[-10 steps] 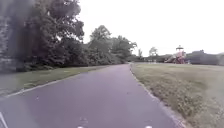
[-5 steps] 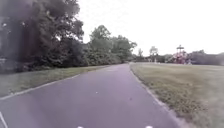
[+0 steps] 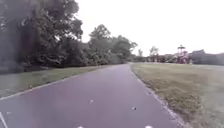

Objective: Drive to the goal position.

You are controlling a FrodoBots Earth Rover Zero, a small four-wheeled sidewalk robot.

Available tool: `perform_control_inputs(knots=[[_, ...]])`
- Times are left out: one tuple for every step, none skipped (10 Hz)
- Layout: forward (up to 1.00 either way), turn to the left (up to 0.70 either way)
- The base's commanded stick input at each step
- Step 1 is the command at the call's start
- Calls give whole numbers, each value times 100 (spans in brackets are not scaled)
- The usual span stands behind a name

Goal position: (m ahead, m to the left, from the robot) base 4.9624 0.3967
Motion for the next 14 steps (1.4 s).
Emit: perform_control_inputs(knots=[[70, -6], [70, -11], [70, -7], [70, -1], [70, 0], [70, 0], [70, 0], [70, 0], [70, 0], [70, 0], [70, 0], [70, 0], [70, 0], [70, 0]])
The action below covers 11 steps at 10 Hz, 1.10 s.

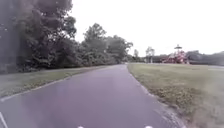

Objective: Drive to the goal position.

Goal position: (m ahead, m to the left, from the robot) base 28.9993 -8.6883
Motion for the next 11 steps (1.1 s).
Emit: perform_control_inputs(knots=[[70, 0], [70, 0], [70, 0], [70, 0], [70, 0], [70, 0], [70, 0], [70, 0], [70, 0], [70, -1], [70, -5]])
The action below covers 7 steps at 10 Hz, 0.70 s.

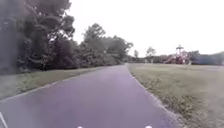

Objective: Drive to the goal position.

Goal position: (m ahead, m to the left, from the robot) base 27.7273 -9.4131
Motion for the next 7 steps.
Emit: perform_control_inputs(knots=[[70, -1], [70, 0], [70, 0], [70, 0], [70, 0], [70, 0], [70, 0]])
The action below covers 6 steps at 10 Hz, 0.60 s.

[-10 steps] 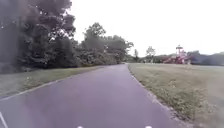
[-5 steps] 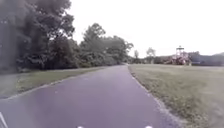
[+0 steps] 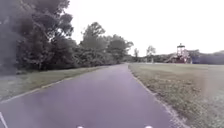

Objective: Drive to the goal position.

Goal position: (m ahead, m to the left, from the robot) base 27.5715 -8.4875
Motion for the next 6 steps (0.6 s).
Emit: perform_control_inputs(knots=[[70, 0], [70, -1], [70, -1], [70, -3], [70, -6], [70, -5]])
